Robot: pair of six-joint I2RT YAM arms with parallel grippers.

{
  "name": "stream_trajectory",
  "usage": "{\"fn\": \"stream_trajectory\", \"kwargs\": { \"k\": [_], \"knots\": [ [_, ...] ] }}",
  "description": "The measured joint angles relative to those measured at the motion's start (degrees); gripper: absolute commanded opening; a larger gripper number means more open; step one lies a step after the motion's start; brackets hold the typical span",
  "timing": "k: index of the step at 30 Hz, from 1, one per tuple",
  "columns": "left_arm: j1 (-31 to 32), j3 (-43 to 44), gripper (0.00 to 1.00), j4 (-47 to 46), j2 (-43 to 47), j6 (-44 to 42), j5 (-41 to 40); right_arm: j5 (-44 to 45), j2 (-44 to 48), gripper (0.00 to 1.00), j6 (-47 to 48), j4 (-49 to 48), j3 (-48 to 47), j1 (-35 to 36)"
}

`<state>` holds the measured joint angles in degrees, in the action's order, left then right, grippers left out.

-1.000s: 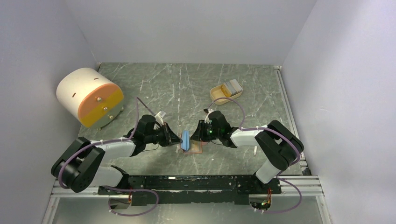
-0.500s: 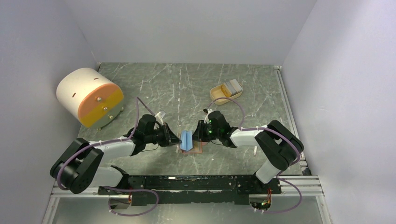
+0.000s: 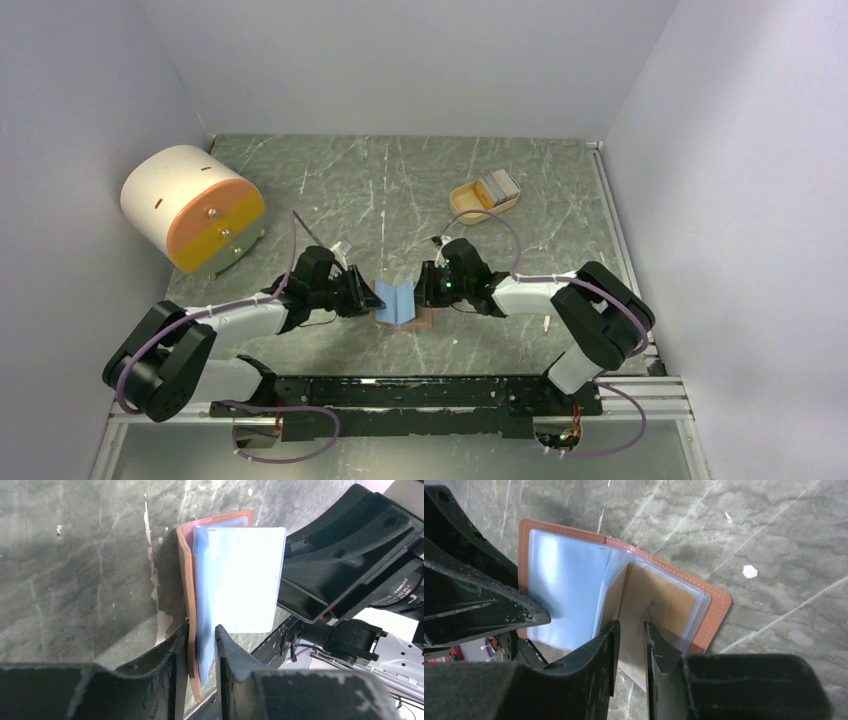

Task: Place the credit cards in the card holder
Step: Insert the credit card into the card holder.

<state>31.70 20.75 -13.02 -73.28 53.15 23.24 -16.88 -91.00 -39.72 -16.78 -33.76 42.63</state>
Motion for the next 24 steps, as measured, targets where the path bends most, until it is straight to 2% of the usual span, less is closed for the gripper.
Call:
{"fn": "stream_trajectory", "kwargs": {
  "k": [8,17,21,24],
  "knots": [
    [0.00,0.20,0.37,1.40,2.49,0.33,0.00,0.20,1.16,0.28,-0.07,1.99,-0.81,1.95],
    [0.00,0.20,0.38,-0.72,3.69,0.63,0.76,-0.28,-0.72,0.28,-0.52,1.62,-3.17,4.55],
    [0.00,0.20,0.33,-0.74,3.50,0.39,0.76,-0.22,-0.87,0.28,-0.52,1.64,-3.23,4.70],
    [0.00,0.20,0.25,-0.92,2.82,0.20,0.76,-0.17,-0.87,0.28,-0.52,1.64,-3.23,4.74]
  ]
}}
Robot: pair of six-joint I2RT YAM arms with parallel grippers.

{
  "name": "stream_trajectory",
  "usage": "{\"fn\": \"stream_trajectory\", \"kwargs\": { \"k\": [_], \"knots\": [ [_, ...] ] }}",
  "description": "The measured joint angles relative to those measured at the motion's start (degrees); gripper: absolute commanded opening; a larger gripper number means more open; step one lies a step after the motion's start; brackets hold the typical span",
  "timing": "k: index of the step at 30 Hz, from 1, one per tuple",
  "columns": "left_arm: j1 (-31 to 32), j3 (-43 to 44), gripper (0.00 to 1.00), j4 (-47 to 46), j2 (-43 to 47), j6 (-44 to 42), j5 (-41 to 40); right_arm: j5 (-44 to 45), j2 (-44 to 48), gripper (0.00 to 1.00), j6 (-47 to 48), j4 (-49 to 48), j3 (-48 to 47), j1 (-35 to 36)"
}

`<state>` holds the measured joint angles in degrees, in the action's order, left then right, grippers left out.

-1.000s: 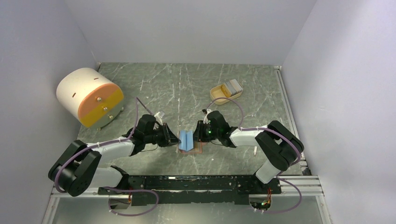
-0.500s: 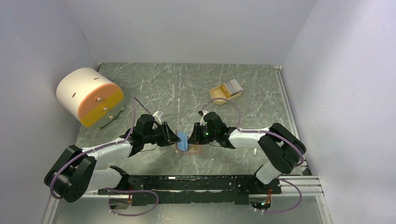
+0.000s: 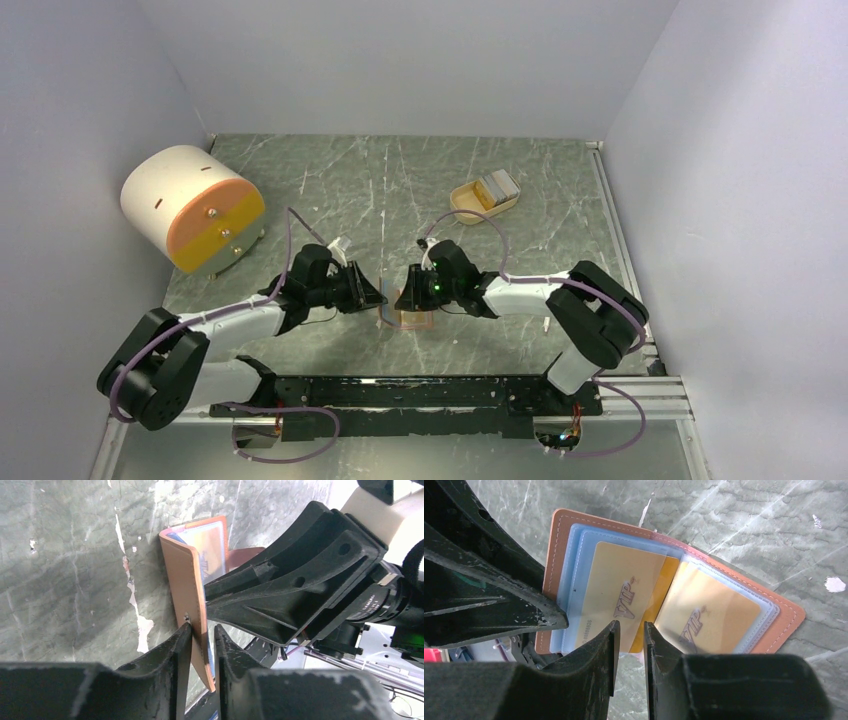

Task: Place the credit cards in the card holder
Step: Insert the credit card into the card holder.

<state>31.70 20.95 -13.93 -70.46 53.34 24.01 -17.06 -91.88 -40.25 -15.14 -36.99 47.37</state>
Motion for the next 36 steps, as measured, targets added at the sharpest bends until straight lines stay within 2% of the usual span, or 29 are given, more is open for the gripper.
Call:
{"fn": "stream_trajectory", "kwargs": {
  "k": [7,28,36],
  "knots": [
    [0.00,0.00,0.09,-0.76,-1.66,-0.24,0.02,0.15,-0.46,0.28,0.02,-0.02,0.00,0.00],
    [-0.17,-3.56,0.09,-11.26,-1.77,-0.48,4.81,1.01,-2.45,0.28,0.00,-2.43,0.42,-0.04],
    [-0.24,-3.56,0.09,-16.20,-6.14,-0.26,6.69,1.29,-2.45,0.28,-0.59,-3.67,1.11,-0.07]
  ]
}}
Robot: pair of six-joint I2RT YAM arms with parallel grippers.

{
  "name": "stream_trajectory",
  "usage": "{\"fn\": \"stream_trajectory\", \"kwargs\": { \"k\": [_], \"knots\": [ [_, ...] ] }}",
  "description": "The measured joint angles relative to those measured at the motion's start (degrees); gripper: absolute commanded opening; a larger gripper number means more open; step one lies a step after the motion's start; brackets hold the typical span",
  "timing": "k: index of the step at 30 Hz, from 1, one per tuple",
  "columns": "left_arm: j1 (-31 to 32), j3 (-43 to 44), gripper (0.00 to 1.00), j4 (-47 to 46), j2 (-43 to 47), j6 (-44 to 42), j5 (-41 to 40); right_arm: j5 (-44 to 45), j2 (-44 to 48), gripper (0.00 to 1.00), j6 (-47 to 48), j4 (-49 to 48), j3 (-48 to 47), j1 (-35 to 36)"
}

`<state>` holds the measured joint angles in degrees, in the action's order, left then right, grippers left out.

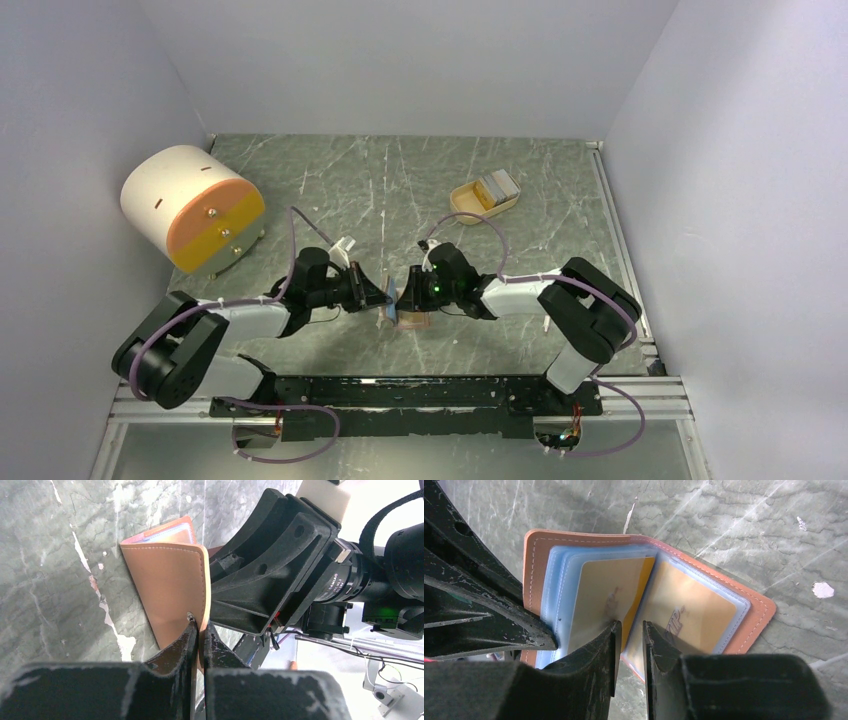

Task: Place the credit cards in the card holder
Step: Insert the credit card into the card holder.

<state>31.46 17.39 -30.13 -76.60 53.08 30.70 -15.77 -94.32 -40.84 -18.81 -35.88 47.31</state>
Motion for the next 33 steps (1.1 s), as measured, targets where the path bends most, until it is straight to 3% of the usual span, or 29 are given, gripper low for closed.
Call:
{"fn": "stream_trajectory", "kwargs": {
  "k": [18,33],
  "knots": [
    [-0.02,0.15,0.09,-4.87,-5.16,-0.11,1.57,2.56,2.43,0.30,-0.04,1.68,0.87,0.02],
    [-0.02,0.46,0.09,-3.82,-5.29,-0.35,1.29,7.28,13.20,0.44,-0.04,7.43,1.49,0.02]
  ]
}}
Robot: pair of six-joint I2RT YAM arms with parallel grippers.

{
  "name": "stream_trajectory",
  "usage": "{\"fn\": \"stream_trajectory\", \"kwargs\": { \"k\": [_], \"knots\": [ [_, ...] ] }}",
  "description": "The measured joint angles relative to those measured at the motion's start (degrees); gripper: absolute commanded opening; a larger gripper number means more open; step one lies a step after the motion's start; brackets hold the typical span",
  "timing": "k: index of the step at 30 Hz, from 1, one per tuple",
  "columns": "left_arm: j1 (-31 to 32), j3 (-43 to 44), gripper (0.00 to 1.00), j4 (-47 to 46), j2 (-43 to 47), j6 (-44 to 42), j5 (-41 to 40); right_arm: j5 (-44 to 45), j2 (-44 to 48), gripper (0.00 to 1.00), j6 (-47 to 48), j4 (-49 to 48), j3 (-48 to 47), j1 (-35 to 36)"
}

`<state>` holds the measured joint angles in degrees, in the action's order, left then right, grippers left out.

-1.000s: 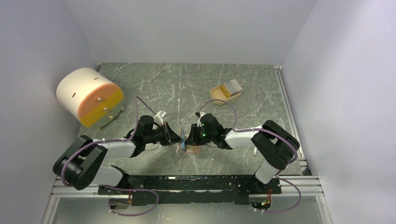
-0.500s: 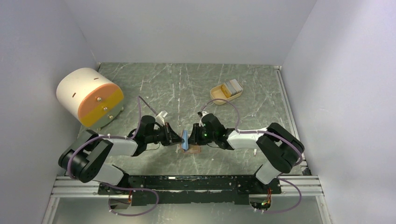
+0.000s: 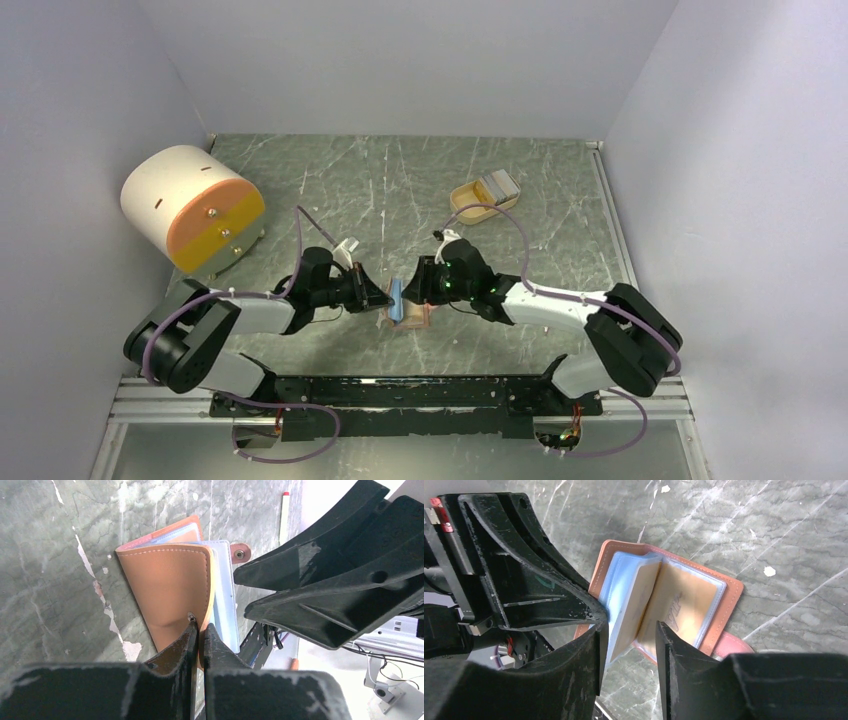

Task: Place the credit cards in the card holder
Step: Insert the credit card into the card holder.

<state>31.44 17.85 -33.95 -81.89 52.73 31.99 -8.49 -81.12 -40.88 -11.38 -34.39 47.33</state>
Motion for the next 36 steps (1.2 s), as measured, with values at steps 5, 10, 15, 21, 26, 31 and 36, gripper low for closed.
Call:
{"fn": "stream_trajectory", "kwargs": {
  "k": [5,10,15,21,26,31,36],
  "knots": [
    [0.00,0.13,0.09,0.79,0.22,-0.09,-0.22,0.52,1.42,0.39,0.02,1.64,-0.37,0.00],
    [0.00,0.15,0.09,1.27,0.57,-0.20,-0.39,0.70,2.84,0.28,0.04,2.95,-0.42,0.00],
    [0.00,0.20,0.09,2.54,1.44,-0.35,-0.92,0.13,2.89,0.28,0.04,3.08,-1.49,0.09],
    [0.00,0.44,0.09,3.39,1.68,-0.46,-1.09,-0.96,1.99,0.28,0.00,3.52,-4.11,1.90],
    [0.00,0.46,0.09,3.39,1.68,-0.46,-1.09,-1.27,1.51,0.28,-0.31,3.34,-5.46,3.02],
    [0.00,0.48,0.09,3.63,1.77,-0.46,-1.18,-1.44,-2.05,0.28,-0.68,2.75,-5.49,3.04],
    [0.00,0.46,0.09,5.09,3.13,-0.42,-2.05,-1.36,-5.81,0.27,-0.59,3.96,-6.69,3.04]
  ]
}}
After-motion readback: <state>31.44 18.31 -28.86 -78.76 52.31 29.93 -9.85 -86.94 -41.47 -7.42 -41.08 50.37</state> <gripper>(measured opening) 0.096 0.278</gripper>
